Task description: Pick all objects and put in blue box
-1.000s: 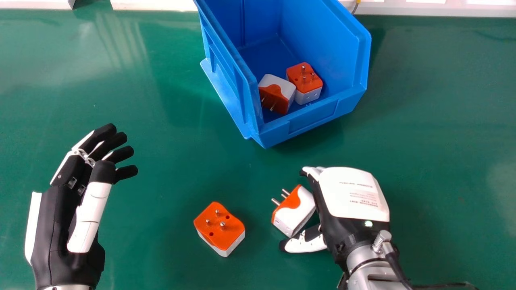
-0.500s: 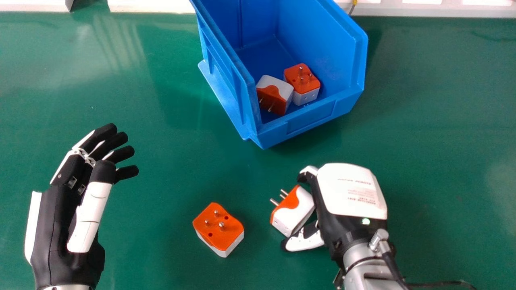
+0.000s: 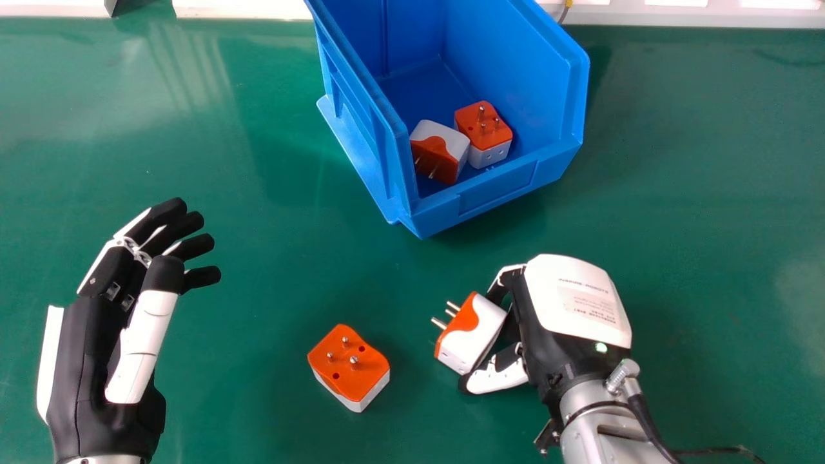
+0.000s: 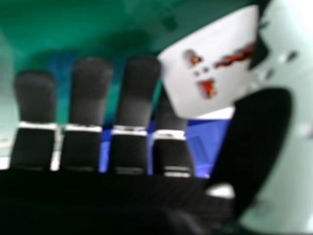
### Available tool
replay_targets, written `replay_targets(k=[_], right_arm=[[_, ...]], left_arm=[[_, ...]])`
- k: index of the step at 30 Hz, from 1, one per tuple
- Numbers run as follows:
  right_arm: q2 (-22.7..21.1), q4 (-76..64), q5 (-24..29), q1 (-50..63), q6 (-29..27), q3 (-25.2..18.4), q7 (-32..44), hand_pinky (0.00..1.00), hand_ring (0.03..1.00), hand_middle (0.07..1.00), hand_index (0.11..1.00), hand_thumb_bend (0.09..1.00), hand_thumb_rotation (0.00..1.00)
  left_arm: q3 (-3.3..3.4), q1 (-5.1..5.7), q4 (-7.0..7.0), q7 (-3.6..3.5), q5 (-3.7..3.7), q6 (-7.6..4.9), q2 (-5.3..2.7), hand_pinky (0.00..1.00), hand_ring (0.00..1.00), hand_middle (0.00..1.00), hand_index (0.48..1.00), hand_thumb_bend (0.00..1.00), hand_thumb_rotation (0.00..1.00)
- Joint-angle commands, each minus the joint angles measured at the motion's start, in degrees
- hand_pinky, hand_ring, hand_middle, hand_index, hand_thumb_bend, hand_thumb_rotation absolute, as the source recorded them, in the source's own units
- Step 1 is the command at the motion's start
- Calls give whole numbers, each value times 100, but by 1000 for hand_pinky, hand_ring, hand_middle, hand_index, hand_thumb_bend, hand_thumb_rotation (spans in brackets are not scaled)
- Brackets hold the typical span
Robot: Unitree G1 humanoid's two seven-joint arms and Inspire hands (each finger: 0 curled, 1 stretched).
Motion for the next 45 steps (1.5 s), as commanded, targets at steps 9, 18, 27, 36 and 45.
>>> replay_targets(k=[9,18,27,36,45], right_arm=[[-97,199,172,80,-24,42,33,142,216,300,484,527,133],[-129,225,199,84,-146,28,-119,149,228,377,502,520,43],[-161,212,217,122,-231,4,-172,161,243,399,518,515,8],[-163,192,168,105,-140,27,-81,177,265,409,522,514,3],[-237,210,179,84,-260,23,-186,195,295,420,526,513,0]], left_arm=[[31,43,-252,38,-27,81,18,640,731,762,739,938,661],[34,69,-310,49,-31,128,26,634,728,756,733,943,654],[34,101,-316,37,-11,108,23,639,733,758,735,940,654],[24,107,-305,2,-30,100,35,652,741,764,743,933,659],[16,91,-274,-74,-39,50,44,676,756,779,760,908,665]])
